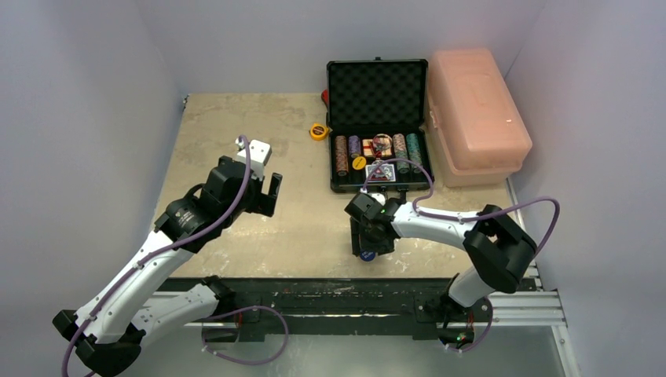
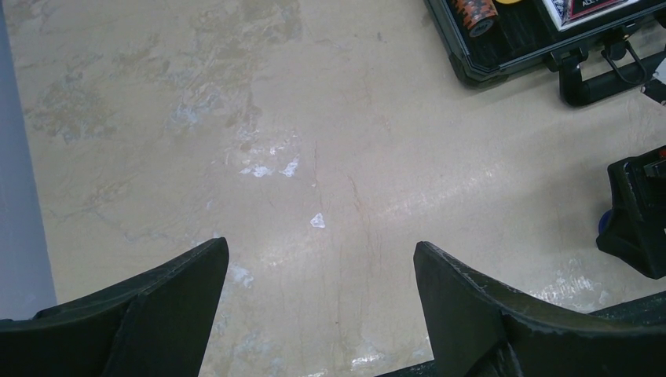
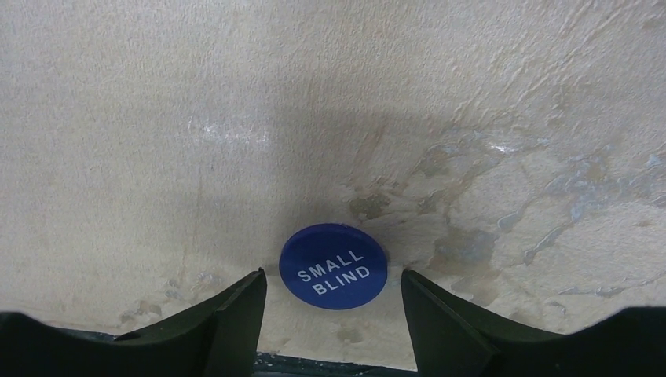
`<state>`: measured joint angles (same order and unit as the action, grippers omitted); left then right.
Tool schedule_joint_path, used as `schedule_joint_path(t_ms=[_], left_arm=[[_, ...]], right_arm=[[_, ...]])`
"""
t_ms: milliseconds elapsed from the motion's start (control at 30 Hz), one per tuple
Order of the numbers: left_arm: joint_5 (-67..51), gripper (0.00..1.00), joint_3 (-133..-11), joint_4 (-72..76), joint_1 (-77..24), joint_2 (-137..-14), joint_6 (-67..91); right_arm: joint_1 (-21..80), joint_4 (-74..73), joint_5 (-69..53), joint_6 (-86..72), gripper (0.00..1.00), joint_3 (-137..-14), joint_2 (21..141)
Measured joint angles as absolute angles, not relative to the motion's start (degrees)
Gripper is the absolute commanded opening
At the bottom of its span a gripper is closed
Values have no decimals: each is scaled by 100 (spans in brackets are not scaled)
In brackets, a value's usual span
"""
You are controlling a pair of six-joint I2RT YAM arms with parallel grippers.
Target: Pack up texas hold em set
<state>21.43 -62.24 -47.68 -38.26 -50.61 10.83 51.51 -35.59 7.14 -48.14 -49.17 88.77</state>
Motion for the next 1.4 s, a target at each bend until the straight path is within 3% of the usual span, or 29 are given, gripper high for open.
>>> schedule_joint_path(t_ms=[867,1200,1400], left_arm=[[2121,87,-6224,-4768,-3826,-5059,1068],[2121,87,-6224,-4768,-3826,-5061,1068],[2121,87,-6224,-4768,-3826,-5061,1068]], right_arm=[[5380,-3734,980,-4709,58,-5205,9231],[5459,-3730,1063,-4696,45,-5234,9301],[5476,-3732,1090,-4678,43,-5240,9343]])
